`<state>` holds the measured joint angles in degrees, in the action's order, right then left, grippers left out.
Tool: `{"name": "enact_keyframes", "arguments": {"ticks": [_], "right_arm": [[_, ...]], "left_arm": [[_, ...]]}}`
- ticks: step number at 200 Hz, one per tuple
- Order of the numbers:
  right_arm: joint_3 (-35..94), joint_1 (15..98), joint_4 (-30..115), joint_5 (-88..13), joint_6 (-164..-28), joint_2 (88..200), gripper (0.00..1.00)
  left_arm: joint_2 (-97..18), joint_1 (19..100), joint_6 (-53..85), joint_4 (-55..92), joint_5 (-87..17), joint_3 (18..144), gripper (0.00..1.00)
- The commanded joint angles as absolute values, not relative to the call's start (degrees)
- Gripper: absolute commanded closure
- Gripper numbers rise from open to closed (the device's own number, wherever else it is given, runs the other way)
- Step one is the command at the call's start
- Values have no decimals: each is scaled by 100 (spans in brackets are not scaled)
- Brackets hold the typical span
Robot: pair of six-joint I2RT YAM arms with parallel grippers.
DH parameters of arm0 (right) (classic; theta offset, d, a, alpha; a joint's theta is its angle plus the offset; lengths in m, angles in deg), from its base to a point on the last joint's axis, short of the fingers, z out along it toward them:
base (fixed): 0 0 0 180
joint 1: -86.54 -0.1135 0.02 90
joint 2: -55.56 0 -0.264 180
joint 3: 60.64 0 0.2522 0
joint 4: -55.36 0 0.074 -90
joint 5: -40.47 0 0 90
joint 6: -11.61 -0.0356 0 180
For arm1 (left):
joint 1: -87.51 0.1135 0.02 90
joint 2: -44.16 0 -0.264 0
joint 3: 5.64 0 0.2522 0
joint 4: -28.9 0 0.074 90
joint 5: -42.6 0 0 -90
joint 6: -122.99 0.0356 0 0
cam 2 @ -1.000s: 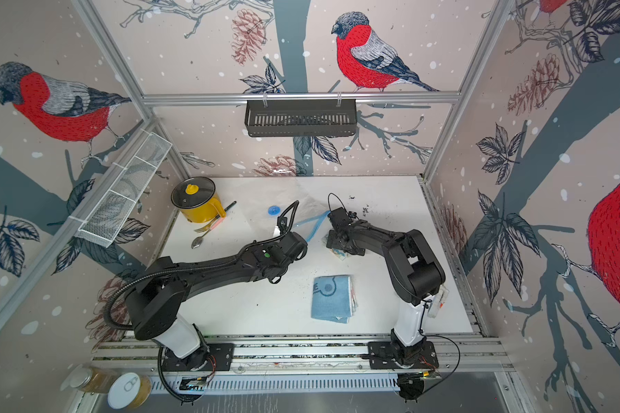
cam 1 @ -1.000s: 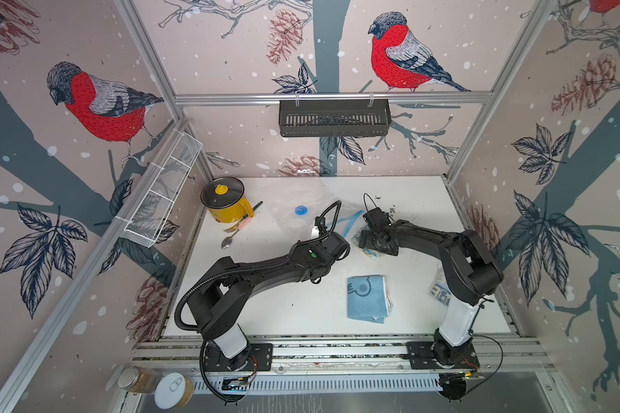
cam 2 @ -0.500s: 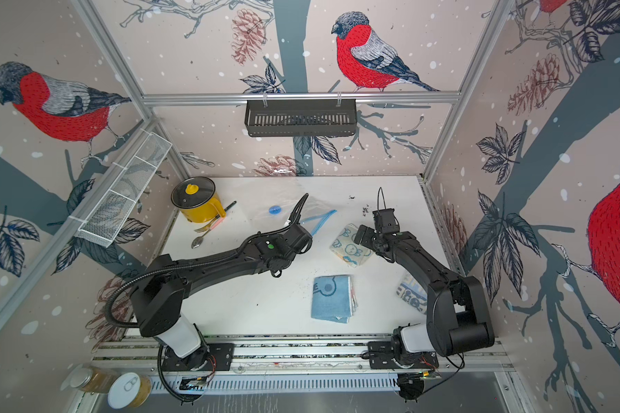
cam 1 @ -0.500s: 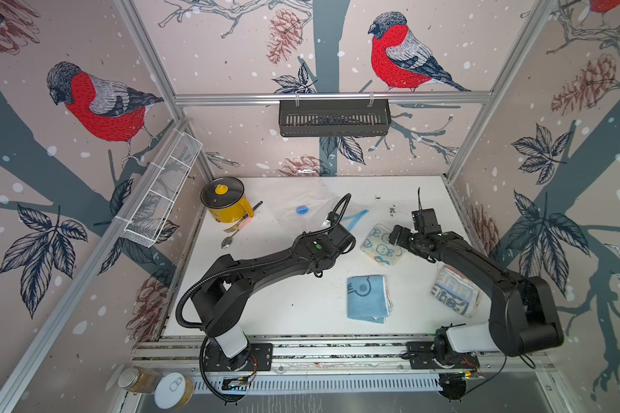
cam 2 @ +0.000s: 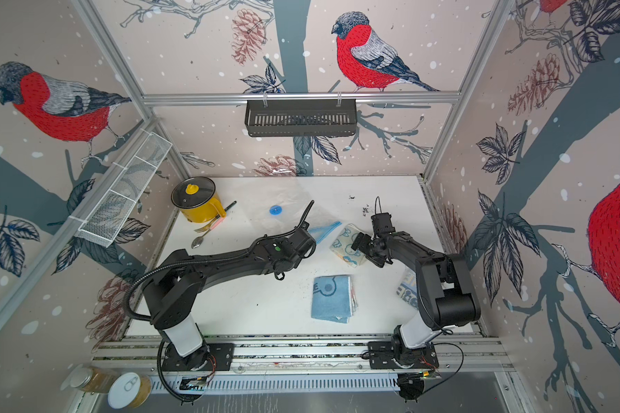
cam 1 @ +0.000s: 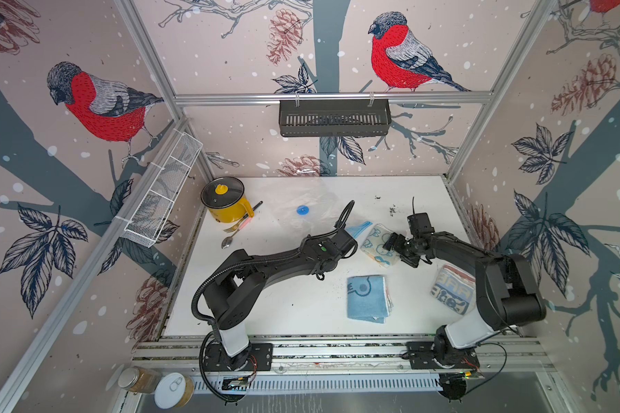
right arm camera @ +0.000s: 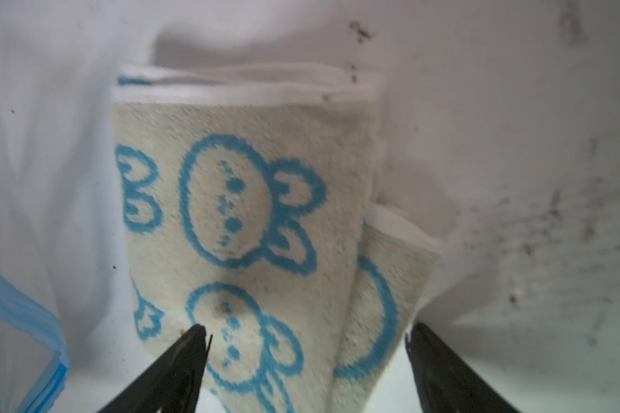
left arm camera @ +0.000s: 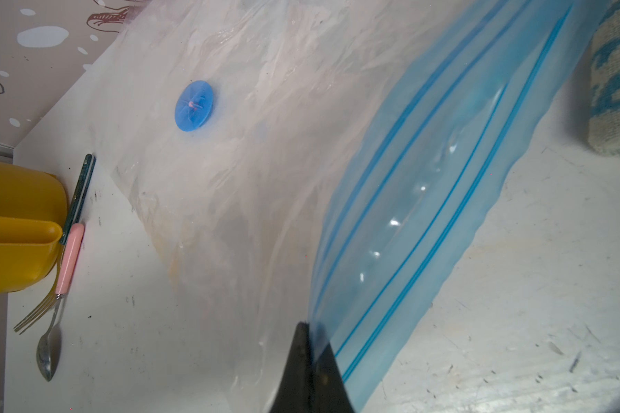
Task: Place the folded towel into the vacuum bag
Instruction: Adjust the towel at the center of the board.
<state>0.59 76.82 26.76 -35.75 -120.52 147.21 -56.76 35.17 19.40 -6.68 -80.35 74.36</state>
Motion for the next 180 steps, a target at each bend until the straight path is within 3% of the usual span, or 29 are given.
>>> {"name": "enact_keyframes", "arguments": {"ticks": [1,37,119,162,180], "right_arm": [[-10,7667,2728,-3732,-12157,14945,18],[-263,7670,3092,-3762,-12190,15178,40],[-581,7677,3630,-3603,-11836,15254,73],[-712,7772,4074,-2933,-11401,14930,93],[-808,7864,4292,-2573,-11297,14720,96]], "left_arm": [[-5713,3513,1904,-535,-7933,7422,100],[-5839,3518,1829,-611,-7848,7487,100],[-5947,3513,1644,-648,-7747,7580,100],[-5916,3513,1557,-675,-7684,7606,100],[-5887,3513,1532,-685,-7745,7606,100]]}}
